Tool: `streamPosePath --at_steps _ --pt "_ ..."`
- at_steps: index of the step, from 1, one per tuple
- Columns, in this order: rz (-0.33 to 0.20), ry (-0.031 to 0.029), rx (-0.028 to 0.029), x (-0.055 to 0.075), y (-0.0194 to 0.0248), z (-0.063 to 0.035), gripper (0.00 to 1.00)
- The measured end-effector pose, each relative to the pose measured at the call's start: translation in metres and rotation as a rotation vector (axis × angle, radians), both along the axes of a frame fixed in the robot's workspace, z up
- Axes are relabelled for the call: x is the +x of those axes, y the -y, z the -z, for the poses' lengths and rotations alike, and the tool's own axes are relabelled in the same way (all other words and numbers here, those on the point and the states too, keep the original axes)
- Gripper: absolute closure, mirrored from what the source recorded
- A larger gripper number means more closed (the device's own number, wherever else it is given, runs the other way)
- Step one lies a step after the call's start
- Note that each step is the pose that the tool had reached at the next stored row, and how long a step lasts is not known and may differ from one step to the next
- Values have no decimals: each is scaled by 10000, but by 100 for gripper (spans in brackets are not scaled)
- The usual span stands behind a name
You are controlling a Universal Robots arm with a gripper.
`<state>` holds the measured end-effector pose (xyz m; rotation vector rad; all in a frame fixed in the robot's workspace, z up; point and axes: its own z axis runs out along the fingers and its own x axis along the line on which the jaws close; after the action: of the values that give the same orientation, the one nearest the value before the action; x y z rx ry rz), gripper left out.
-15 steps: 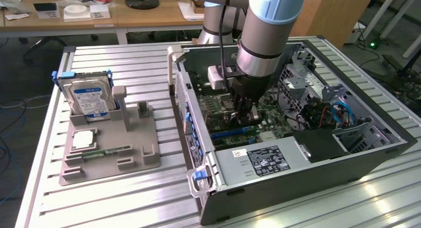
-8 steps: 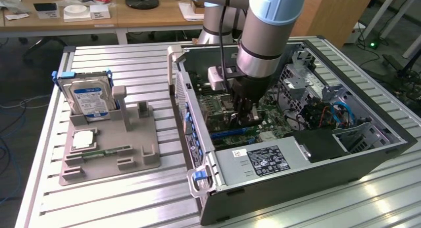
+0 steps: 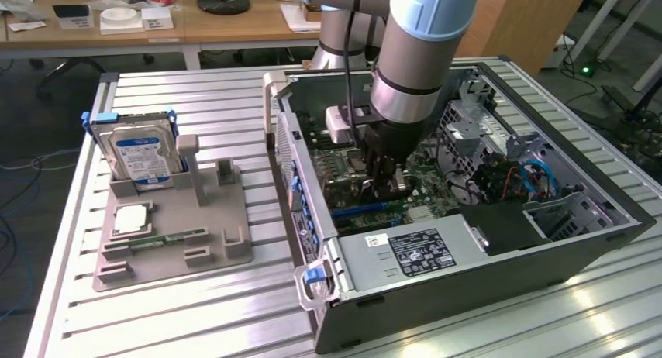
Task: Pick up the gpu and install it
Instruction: 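Insert the gpu into the slot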
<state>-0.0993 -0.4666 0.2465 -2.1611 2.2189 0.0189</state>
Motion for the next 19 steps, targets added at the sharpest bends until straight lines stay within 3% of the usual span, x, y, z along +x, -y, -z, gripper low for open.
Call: streamPosePath --at_steps 19 --pt "17 -28 2 -41 -24 69 72"
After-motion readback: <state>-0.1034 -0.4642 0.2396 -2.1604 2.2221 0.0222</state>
